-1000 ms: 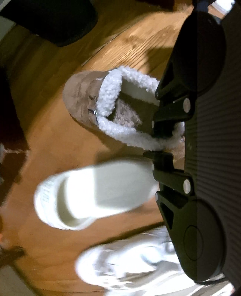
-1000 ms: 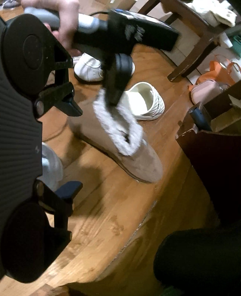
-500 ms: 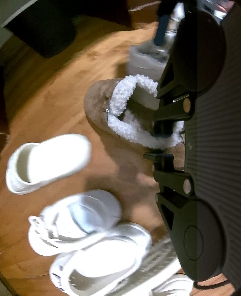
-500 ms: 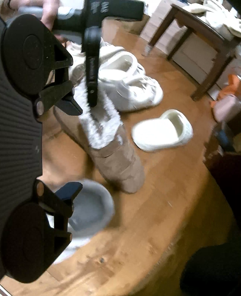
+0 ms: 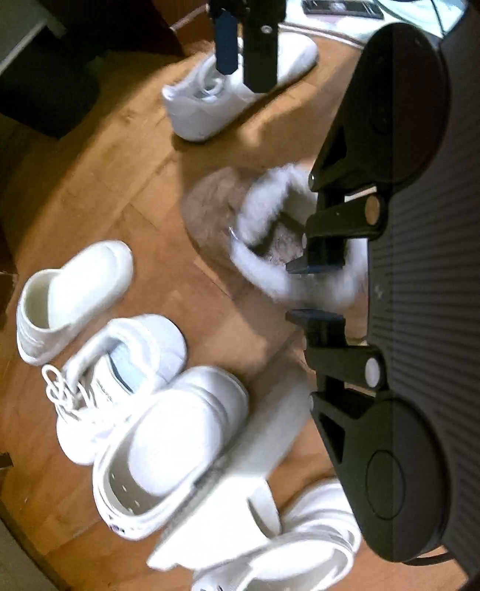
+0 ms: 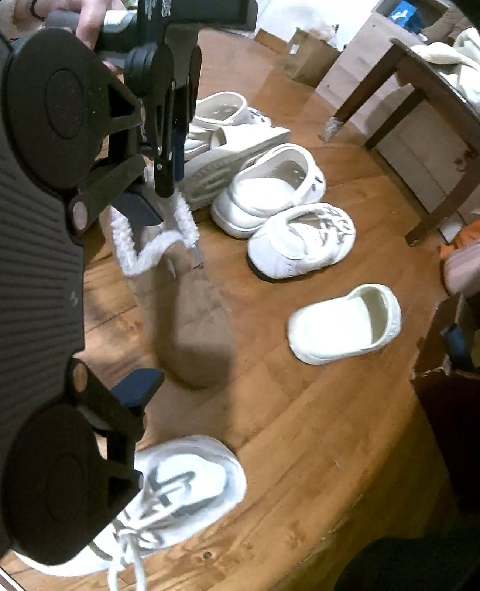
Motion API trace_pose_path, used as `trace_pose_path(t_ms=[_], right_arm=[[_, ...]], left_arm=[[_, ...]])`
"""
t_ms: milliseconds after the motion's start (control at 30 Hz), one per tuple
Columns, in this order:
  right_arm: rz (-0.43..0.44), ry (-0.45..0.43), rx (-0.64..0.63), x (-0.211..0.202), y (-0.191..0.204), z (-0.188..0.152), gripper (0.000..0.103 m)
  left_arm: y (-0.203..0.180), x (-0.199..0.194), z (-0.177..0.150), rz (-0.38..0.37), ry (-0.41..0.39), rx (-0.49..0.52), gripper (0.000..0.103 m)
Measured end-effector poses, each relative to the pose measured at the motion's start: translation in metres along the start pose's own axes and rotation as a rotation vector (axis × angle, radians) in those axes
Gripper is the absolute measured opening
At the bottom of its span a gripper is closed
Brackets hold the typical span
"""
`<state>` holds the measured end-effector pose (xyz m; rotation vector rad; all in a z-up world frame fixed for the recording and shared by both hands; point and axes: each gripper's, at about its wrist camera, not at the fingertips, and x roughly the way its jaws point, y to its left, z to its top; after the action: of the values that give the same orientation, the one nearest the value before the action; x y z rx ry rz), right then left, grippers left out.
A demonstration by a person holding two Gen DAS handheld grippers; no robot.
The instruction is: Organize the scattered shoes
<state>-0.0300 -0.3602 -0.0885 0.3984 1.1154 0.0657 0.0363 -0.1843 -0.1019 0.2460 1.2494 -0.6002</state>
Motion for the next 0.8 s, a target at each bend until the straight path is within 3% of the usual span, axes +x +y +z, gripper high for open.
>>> trace_pose_path(t_ms=[67,133,200,367,467,633,800], right_arm=[[-0.010,0.006,-0.010,0.003,0.004,-0.003,0.086],[-0.018,0.015,-0.025,0.007,0.007,-0.007,0.086],[-0.031,0.030,-0.056,0.011,0.012,-0.011,0.086],[-0.056,0.053,-0.120,0.021,0.019,-0.013,0.087],[-0.023,0.086,-0.100,0.032,0.018,-0.010,0.087],[-0.001,0.099,-0.118,0.048,0.023,-0.009,0.087],[-0.039,0.115,-0.242,0.067,0.040,-0.011,0.087]], left_arm=[[0.006,-0.013,-0.011,0.006,-0.033,-0.014,0.056],[0.013,-0.024,-0.024,0.017,-0.058,-0.022,0.060],[0.022,-0.032,-0.040,0.023,-0.059,-0.039,0.072],[0.040,-0.033,-0.080,-0.044,0.011,-0.125,0.076],[0.042,-0.029,-0.097,-0.083,0.038,-0.155,0.079],[0.028,-0.021,-0.124,-0.036,0.075,-0.124,0.079],[0.012,-0.022,-0.137,-0.063,0.091,-0.091,0.080]])
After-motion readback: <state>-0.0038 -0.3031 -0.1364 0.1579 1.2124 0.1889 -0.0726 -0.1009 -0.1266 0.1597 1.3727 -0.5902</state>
